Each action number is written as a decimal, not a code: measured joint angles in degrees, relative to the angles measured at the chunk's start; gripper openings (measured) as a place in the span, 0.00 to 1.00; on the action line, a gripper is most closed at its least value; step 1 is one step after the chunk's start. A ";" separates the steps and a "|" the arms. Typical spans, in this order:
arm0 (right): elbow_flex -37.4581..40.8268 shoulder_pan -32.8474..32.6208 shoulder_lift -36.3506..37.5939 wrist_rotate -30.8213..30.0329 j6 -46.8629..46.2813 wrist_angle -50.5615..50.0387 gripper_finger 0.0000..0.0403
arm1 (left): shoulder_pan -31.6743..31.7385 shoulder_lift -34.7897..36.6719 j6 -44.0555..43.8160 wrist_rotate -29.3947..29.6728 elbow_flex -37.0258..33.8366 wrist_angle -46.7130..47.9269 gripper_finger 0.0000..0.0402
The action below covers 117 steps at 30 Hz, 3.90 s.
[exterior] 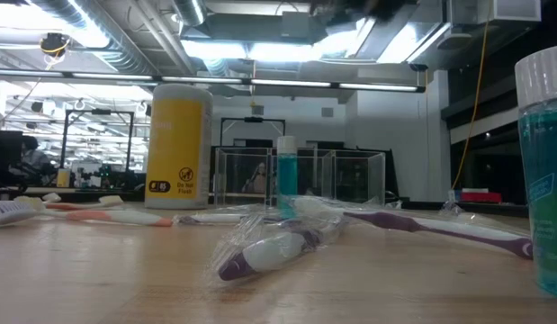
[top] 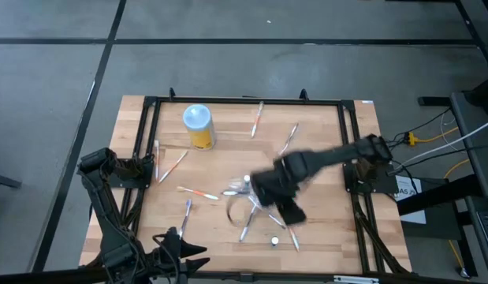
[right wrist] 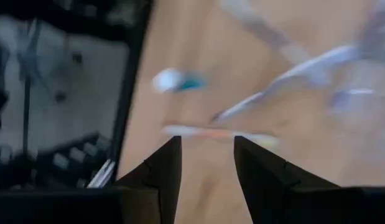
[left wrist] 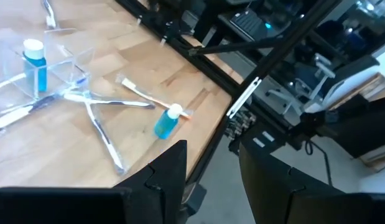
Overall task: Pick & Place toothbrushing station
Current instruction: Put the blue mouthwash into the middle compartment of the transparent organizer
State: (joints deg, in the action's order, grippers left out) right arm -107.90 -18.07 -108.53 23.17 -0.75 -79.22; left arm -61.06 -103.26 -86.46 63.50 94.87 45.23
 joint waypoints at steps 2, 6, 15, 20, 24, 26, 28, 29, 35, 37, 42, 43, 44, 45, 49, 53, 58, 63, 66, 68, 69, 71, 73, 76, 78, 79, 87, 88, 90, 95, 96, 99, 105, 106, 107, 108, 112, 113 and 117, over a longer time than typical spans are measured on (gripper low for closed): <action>0.01 -4.98 0.44 -2.01 -3.15 3.32 0.37 | -0.04 0.00 -0.52 0.05 0.00 1.42 0.36; 0.01 -14.38 0.48 -11.29 -10.62 11.49 0.37 | -0.02 0.00 -1.51 -1.79 0.00 2.71 0.36; 0.01 -25.48 -0.15 -36.08 -28.22 18.87 0.37 | -0.78 -0.02 -1.35 -4.17 0.00 2.82 0.36; 0.01 -24.66 -3.82 -33.12 -30.17 20.45 0.37 | -1.55 -0.02 -1.27 -4.19 0.00 2.66 0.36; 0.05 -22.97 -6.92 -25.85 -29.02 20.15 0.37 | -2.67 -0.02 -1.05 -4.21 0.00 2.54 0.36; 0.05 -22.21 -7.69 -23.48 -28.84 20.00 0.37 | -3.04 -0.02 -1.27 -4.15 0.00 2.39 0.36; 0.05 -21.67 -8.12 -23.13 -28.09 19.41 0.37 | -3.26 -0.02 -1.27 -4.05 0.00 2.08 0.36; 0.05 -21.33 -8.28 -23.16 -27.40 18.90 0.37 | -3.45 -0.02 -1.27 -3.92 0.00 1.97 0.36; 0.05 -18.77 -8.31 -24.12 -27.11 14.56 0.45 | -3.73 -0.51 -0.03 -3.12 0.00 0.19 0.36; 0.05 -18.12 -8.31 -23.91 -27.30 12.67 0.50 | -3.78 -0.70 1.11 -3.00 0.00 -0.87 0.36; 0.05 -18.38 -8.31 -23.79 -27.32 11.51 0.59 | -3.76 -1.68 1.27 -2.99 0.00 -1.95 0.36; 0.20 -18.50 -8.31 -23.74 -27.40 11.40 0.60 | -3.73 -1.96 0.88 -2.99 0.00 -1.92 0.36; 0.99 -18.56 -8.26 -23.47 -28.13 12.09 0.61 | -3.73 -2.27 0.51 -2.99 0.00 -1.96 0.36; 2.24 -18.57 -8.22 -22.93 -29.06 13.16 0.61 | -3.73 -2.57 0.23 -3.01 0.00 -2.16 0.36; 5.36 -18.59 -8.10 -19.02 -31.87 16.25 0.61 | -3.73 -3.60 0.20 -2.85 0.00 -4.22 0.36; 5.30 -19.34 -7.15 -21.96 -31.80 17.57 0.59 | -3.73 -3.85 0.17 -3.28 0.00 -4.61 0.36; 8.10 -19.09 -7.14 -23.35 -31.68 19.75 0.59 | -3.80 -3.85 0.17 -3.58 0.00 -4.70 0.36; 10.10 -18.75 -7.20 -23.09 -31.16 20.08 0.59 | -3.82 -3.85 0.15 -3.71 0.00 -4.79 0.36; 10.63 -18.17 -7.20 -23.12 -30.34 20.30 0.59 | -3.82 -3.85 0.15 -3.98 0.00 -4.79 0.36; 11.43 -17.85 -7.17 -22.58 -30.33 21.92 0.59 | -3.82 -3.85 0.03 -4.20 0.00 -4.79 0.36; 11.73 -17.78 -7.18 -22.45 -30.35 22.31 0.59 | -3.82 -3.85 -0.02 -4.27 0.00 -4.79 0.36; 11.83 -17.75 -7.20 -22.26 -30.31 22.24 0.59 | -3.82 -3.85 -0.31 -4.28 0.00 -4.79 0.36; 11.81 -17.76 -7.17 -22.08 -30.11 22.26 0.59 | -3.82 -3.85 -0.39 -4.31 0.00 -4.79 0.36; 11.81 -17.74 -7.20 -22.08 -29.48 22.25 0.59 | -3.82 -3.85 -0.40 -4.43 0.00 -4.77 0.36; 11.81 -17.72 -7.20 -22.11 -29.45 22.29 0.59 | -3.82 -3.85 -0.42 -4.47 0.00 -4.78 0.36; 11.81 -17.72 -7.20 -22.11 -29.45 22.33 0.59 | -3.82 -3.85 -0.42 -4.48 0.00 -4.79 0.36; 11.81 -17.74 -7.20 -22.11 -29.71 22.43 0.57 | -3.82 -3.85 -0.42 -4.50 0.00 -4.76 0.36; 11.81 -17.74 -7.20 -22.11 -29.71 22.43 0.56 | -3.82 -3.85 -0.42 -4.48 0.00 -4.76 0.36; 11.81 -17.74 -7.20 -22.11 -29.71 22.44 0.53 | -3.82 -3.82 -0.42 -4.48 0.00 -4.78 0.36; 11.81 -17.74 -7.20 -22.02 -29.46 22.53 0.43 | -3.82 -3.82 -0.42 -4.48 0.00 -4.76 0.36; 11.80 -17.74 -7.20 -21.82 -29.30 22.70 0.41 | -3.82 -3.82 -0.42 -4.48 0.00 -4.76 0.36; 11.79 -17.74 -7.20 -21.60 -28.97 22.88 0.37 | -3.82 -3.82 -0.42 -4.48 0.00 -4.76 0.36; 13.63 -17.90 -7.20 -20.29 -29.15 24.32 0.39 | -3.82 -3.82 -0.44 -4.48 0.00 -4.76 0.36; 13.95 -17.97 -7.20 -20.31 -29.48 24.64 0.39 | -3.82 -3.82 -0.44 -4.48 0.00 -4.76 0.36; 14.18 -18.03 -7.20 -20.31 -29.72 25.00 0.39 | -3.82 -3.82 -0.44 -4.48 0.00 -4.77 0.36; 14.36 -18.11 -7.20 -20.30 -29.76 25.13 0.39 | -3.82 -3.82 -0.44 -4.48 0.00 -4.77 0.36; 14.70 -18.29 -7.20 -20.31 -29.80 25.74 0.37 | -3.82 -3.82 -0.49 -4.48 0.00 -4.76 0.36; 14.72 -18.29 -7.20 -20.29 -29.86 25.98 0.36 | -3.82 -3.82 -0.73 -4.48 0.00 -4.76 0.36; 14.72 -18.27 -7.20 -20.14 -29.80 26.64 0.35 | -3.82 -3.82 -0.87 -4.48 0.00 -4.76 0.36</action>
State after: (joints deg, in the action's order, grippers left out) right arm -93.19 -36.34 -115.72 3.03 -30.55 -52.59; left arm -64.88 -107.09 -87.33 59.02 94.87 40.47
